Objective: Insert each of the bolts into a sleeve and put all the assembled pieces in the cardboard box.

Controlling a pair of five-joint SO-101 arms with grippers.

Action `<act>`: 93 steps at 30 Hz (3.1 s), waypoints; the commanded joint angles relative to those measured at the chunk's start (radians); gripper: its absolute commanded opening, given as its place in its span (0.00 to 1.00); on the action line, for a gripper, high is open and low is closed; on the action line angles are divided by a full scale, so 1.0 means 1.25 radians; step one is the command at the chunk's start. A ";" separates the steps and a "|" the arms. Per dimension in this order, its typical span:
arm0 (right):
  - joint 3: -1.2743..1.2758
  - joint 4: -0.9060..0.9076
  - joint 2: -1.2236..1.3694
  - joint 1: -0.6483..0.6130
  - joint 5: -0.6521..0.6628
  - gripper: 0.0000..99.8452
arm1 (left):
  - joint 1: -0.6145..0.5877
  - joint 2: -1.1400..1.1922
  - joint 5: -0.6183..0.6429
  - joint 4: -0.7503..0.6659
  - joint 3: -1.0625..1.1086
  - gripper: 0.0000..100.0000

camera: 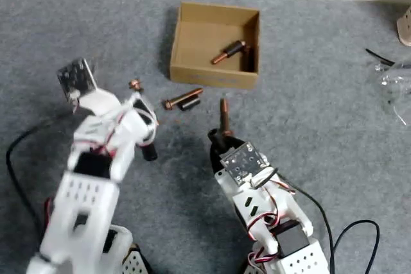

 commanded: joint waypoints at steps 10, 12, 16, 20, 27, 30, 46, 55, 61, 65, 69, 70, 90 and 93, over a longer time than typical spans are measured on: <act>0.024 -0.068 -0.009 0.004 0.010 0.00 | 0.203 -0.279 -0.006 -0.101 0.125 0.01; 0.024 -0.068 -0.009 0.004 0.010 0.00 | 0.215 -0.279 -0.006 -0.184 0.175 0.01; 0.024 -0.068 -0.009 0.004 0.007 0.00 | 0.251 -0.279 -0.007 -0.340 0.266 0.01; 0.024 -0.068 -0.009 0.004 0.006 0.00 | 0.255 -0.279 -0.007 -0.482 0.306 0.01; 0.024 -0.068 -0.009 0.004 0.009 0.00 | 0.301 -0.279 -0.006 -0.572 0.361 0.01; 0.023 -0.068 -0.009 0.008 0.006 0.00 | 0.312 -0.279 -0.006 -0.574 0.373 0.01; 0.021 -0.068 -0.009 0.008 0.007 0.00 | 0.349 -0.279 -0.002 -0.576 0.417 0.01; 0.021 -0.068 -0.009 0.007 0.007 0.00 | 0.348 -0.279 -0.002 -0.576 0.423 0.01; 0.021 -0.068 -0.009 0.008 0.009 0.00 | 0.337 -0.279 -0.002 -0.576 0.424 0.01; 0.020 -0.068 -0.009 0.009 0.006 0.00 | 0.262 -0.284 -0.004 -0.576 0.417 0.01; 0.021 -0.068 -0.008 0.007 -0.031 0.00 | 0.120 -0.278 -0.006 -0.572 0.401 0.01; 0.021 -0.068 -0.008 0.007 -0.043 0.00 | 0.083 -0.278 -0.006 -0.571 0.403 0.01; 0.014 0.241 -0.004 0.087 0.120 0.00 | -0.077 -0.278 -0.007 -0.570 0.461 0.01; 0.014 0.327 -0.004 0.100 0.128 0.00 | -0.083 -0.278 -0.007 -0.570 0.461 0.01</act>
